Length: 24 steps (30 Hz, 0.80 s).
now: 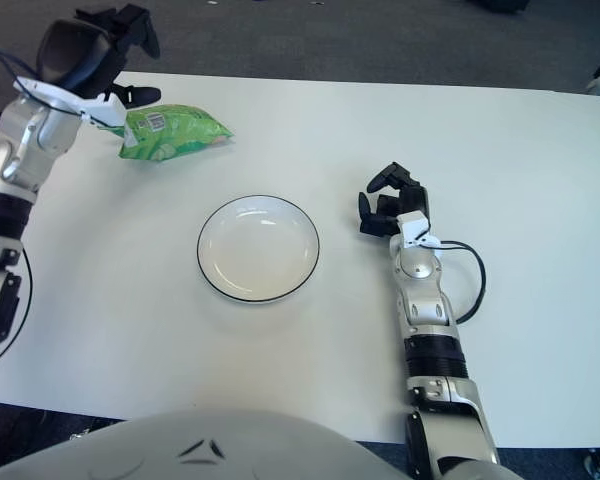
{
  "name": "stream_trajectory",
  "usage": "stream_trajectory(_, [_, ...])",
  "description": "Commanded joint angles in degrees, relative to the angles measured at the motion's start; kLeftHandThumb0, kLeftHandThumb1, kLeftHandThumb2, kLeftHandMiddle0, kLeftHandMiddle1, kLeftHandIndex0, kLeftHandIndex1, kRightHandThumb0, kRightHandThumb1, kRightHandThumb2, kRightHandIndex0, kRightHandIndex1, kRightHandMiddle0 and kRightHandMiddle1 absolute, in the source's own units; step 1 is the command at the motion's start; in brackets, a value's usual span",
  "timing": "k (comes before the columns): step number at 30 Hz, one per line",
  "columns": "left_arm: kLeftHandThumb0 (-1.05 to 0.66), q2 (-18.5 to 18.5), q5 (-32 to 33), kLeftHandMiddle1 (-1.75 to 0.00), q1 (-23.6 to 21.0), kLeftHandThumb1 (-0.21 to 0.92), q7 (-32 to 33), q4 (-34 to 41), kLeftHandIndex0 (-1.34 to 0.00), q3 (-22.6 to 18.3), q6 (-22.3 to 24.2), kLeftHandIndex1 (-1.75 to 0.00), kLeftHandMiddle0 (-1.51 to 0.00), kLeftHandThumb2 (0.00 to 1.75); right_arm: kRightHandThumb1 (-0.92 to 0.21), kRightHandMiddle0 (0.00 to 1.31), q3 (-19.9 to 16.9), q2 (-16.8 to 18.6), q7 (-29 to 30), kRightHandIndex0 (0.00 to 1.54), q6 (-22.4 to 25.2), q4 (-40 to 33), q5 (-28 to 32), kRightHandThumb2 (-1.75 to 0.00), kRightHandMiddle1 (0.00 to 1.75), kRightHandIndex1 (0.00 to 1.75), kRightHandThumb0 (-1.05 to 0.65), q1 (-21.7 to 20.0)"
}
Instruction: Put the snack into the plate.
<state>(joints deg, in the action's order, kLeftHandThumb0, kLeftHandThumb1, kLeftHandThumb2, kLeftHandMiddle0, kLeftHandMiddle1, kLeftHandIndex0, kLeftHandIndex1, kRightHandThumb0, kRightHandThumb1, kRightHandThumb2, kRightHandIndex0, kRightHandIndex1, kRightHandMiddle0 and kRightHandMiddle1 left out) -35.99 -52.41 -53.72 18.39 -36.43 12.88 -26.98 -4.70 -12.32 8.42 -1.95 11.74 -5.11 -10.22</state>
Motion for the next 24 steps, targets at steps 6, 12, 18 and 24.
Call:
stream_trajectory(6, [-0.6, 1.7, -4.79, -1.27, -9.11, 0.8, 9.51, -20.04, -0.02, 8.73, -0.53, -1.29, -0.22, 0.68, -0.3, 0.63, 1.81, 1.77, -0.38, 1.22, 4.21, 4.59, -1.48, -1.34, 1.75, 1.75, -0.49, 4.69])
stream_trajectory(12, [-0.77, 4.66, -3.29, -1.2, -12.07, 0.9, 8.22, -28.07, 0.0, 11.49, 1.83, -1.03, -0.19, 0.6, -0.3, 0.62, 2.4, 1.36, -0.46, 1.19, 4.54, 4.43, -2.56, -1.33, 1.75, 1.75, -0.49, 4.75])
stream_trajectory(18, [-0.89, 8.32, -1.76, -1.05, -13.98, 0.92, 5.11, -33.95, 0.0, 13.16, 5.88, -0.81, -0.11, 0.71, -0.31, 0.62, 2.76, 1.01, -0.89, 1.19, 4.64, 4.89, -2.86, -1.32, 1.75, 1.75, -0.48, 4.55])
stream_trajectory(24, [-0.97, 10.37, -1.13, -0.77, -13.82, 0.92, 4.41, -36.39, 0.0, 15.21, 8.09, -0.67, -0.05, 0.82, -0.32, 0.61, 2.84, 0.7, -1.05, 1.21, 4.03, 5.92, -2.79, -1.31, 1.75, 1.75, -0.48, 4.31])
